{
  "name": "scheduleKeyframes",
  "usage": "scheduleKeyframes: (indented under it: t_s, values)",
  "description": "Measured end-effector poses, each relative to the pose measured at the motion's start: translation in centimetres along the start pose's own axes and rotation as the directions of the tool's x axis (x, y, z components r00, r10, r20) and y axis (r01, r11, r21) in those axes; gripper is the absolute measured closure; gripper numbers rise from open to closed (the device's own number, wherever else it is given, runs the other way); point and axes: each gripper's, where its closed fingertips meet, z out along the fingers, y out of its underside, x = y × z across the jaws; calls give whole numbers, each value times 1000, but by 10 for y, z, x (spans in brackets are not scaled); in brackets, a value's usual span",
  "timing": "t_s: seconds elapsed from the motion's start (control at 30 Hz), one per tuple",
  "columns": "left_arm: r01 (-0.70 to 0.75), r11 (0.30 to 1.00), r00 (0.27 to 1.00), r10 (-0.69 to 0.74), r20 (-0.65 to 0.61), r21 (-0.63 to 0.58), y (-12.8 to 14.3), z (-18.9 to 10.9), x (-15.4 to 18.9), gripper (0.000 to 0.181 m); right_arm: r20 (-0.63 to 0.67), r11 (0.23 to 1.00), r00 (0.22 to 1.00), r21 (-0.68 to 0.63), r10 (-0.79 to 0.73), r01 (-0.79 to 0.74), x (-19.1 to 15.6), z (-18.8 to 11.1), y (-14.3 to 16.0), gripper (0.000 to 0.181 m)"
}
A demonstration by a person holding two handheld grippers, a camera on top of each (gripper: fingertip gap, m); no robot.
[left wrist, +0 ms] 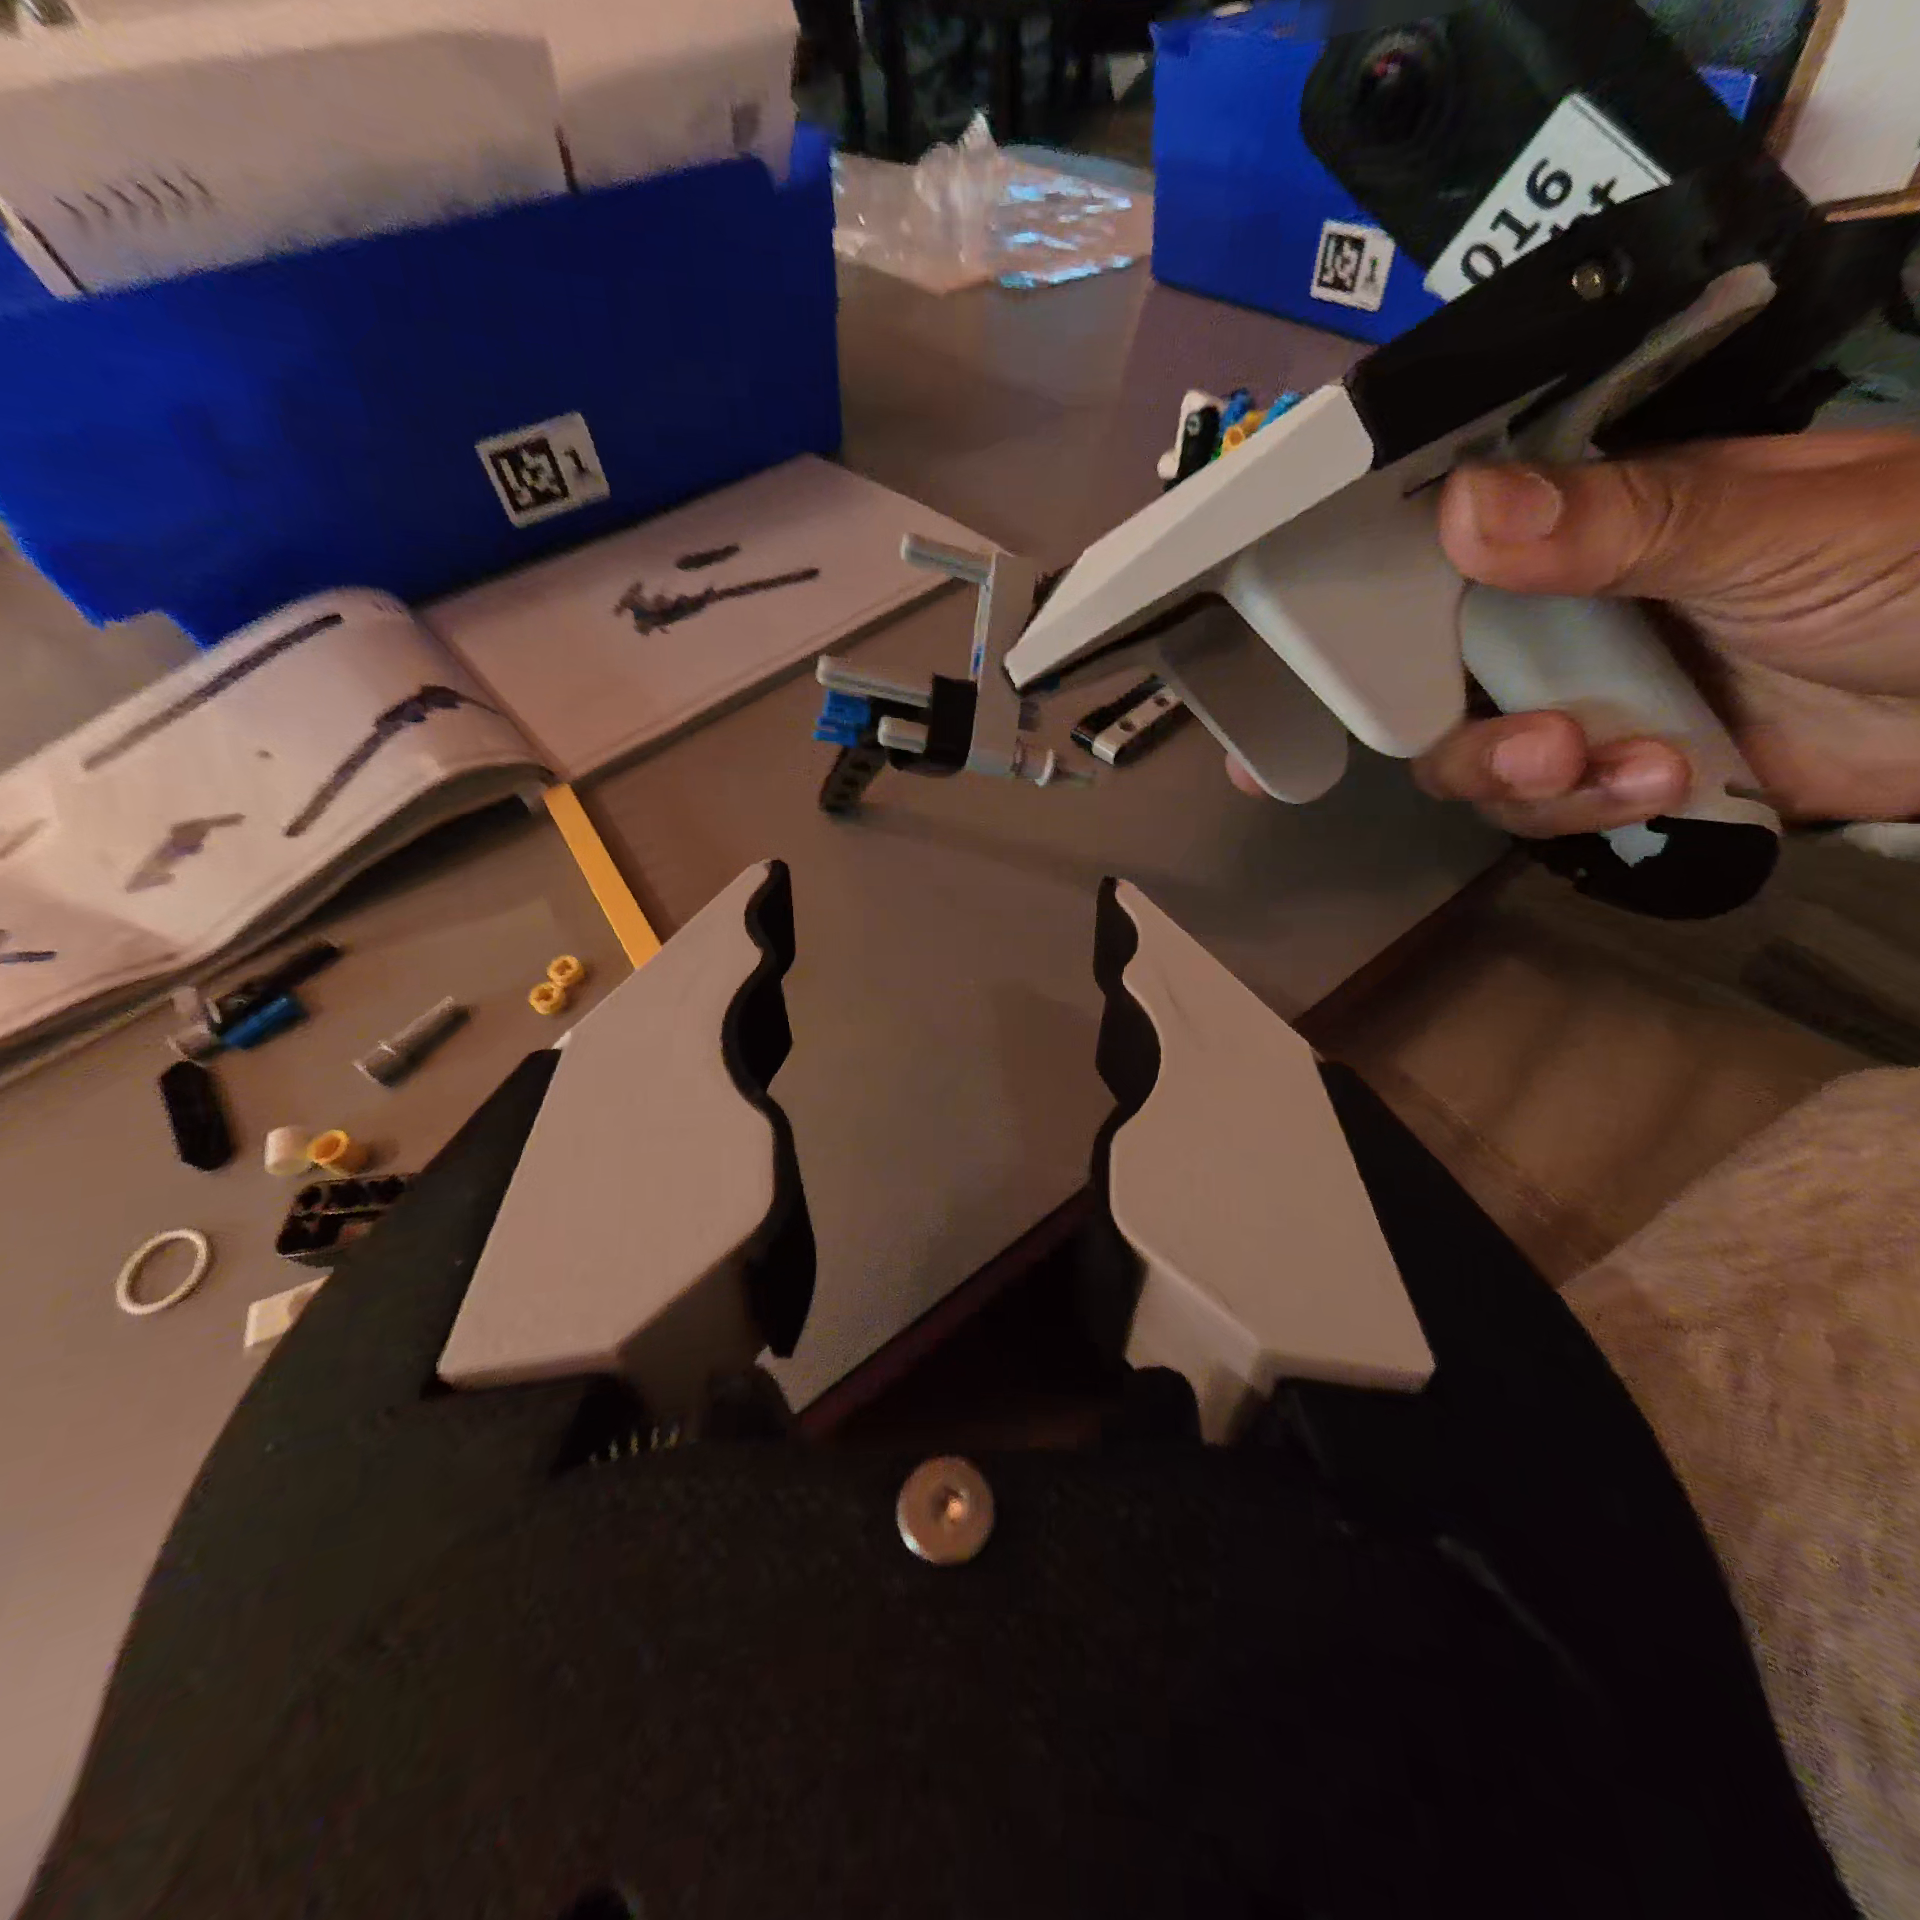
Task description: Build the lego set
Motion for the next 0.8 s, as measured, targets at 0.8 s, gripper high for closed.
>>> scheduleKeyframes:
  t_s: [0.8]
  values:
    - [-145, 960, 989, 149, 0, 239, -33, -25, 9, 144, 218, 988, 965, 11, 146, -152, -36, 2, 5, 177]
